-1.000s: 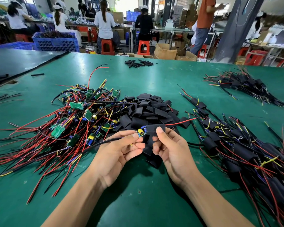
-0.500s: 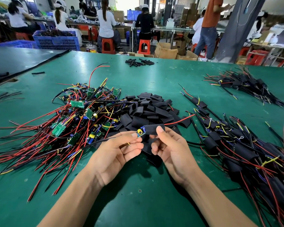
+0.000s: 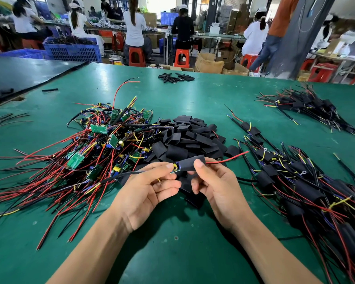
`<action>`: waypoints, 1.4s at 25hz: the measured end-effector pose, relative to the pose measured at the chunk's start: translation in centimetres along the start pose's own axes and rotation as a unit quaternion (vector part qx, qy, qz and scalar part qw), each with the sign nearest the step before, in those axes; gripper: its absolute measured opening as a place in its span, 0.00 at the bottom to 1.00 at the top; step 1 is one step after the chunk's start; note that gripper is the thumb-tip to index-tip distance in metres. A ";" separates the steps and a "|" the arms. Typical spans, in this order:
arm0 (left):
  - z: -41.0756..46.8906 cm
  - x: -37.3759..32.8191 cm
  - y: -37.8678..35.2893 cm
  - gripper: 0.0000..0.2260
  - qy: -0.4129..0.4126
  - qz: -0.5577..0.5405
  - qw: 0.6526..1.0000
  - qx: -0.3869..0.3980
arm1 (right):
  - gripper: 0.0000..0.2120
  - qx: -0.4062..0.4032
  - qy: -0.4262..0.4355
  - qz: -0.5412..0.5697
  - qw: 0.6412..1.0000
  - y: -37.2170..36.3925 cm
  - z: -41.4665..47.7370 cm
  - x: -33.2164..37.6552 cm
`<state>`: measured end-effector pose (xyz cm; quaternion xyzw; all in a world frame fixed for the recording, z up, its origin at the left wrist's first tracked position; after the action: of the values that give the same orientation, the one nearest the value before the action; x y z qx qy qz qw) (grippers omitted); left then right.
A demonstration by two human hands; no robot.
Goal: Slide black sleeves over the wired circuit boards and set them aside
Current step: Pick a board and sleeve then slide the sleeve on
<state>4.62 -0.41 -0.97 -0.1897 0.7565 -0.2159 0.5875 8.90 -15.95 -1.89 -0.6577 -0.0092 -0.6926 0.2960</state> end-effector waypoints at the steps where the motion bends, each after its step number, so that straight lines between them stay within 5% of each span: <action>1: 0.0 0.0 0.0 0.02 -0.002 0.003 1.000 0.003 | 0.04 0.004 0.001 -0.010 1.000 0.0 0.0 0.0; 13: 0.1 0.3 -0.2 0.07 -0.009 0.008 1.000 0.019 | 0.17 0.067 -0.032 0.047 0.996 -0.9 -0.2 -1.0; 19: 0.2 0.4 -0.1 0.05 0.003 0.013 1.000 0.027 | 0.07 0.065 -0.026 0.038 0.997 -0.9 -0.1 -0.5; 24: 0.3 0.5 -0.2 0.05 0.006 0.019 0.999 0.045 | 0.07 0.015 -0.045 0.077 0.996 -0.6 -0.1 -0.4; 35: 0.7 0.5 0.3 0.12 -0.023 0.027 0.999 0.027 | 0.12 0.067 -0.054 0.019 0.996 -1.2 -0.4 -0.8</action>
<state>5.15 -0.52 -1.67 -0.1576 0.7418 -0.2160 0.6151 8.03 -14.81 -2.25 -0.6729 -0.0590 -0.6480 0.3518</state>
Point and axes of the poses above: each hand's wrist, its own z-axis towards the middle knuckle, its own y-axis out of the back of the hand, x = y × z, the point moved 4 cm from there along z, towards the middle knuckle, and after that the axes turned 10 degrees about x, right-handed, at the moved point
